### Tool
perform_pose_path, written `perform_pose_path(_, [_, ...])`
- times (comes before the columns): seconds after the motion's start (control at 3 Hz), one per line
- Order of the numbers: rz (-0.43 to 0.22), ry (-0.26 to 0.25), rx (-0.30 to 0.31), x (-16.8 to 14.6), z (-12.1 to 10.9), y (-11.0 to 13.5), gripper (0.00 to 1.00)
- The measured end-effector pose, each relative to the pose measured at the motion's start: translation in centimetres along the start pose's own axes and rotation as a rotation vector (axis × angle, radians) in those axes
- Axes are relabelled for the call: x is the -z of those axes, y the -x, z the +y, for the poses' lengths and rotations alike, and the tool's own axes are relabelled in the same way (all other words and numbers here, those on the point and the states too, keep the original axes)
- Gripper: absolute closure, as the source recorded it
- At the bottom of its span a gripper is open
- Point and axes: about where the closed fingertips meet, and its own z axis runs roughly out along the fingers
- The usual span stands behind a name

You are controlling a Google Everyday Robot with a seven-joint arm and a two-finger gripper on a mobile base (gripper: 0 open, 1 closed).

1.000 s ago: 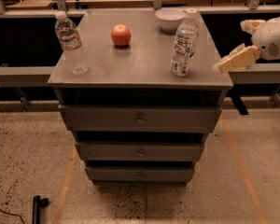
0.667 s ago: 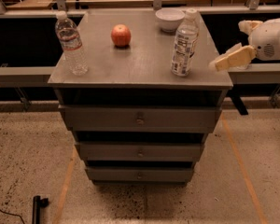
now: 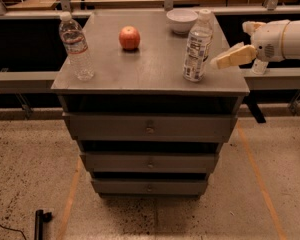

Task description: Pick blue plastic bottle

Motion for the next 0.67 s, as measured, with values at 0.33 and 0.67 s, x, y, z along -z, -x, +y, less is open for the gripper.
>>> perform_pose_path(0.33, [-0.024, 0.069, -0.018, -1.9, 1.2, 0.8, 0.00])
perform_pose_path(0.67, [-0.020, 0.146, -0.048, -2.9, 3.5, 0.7, 0.00])
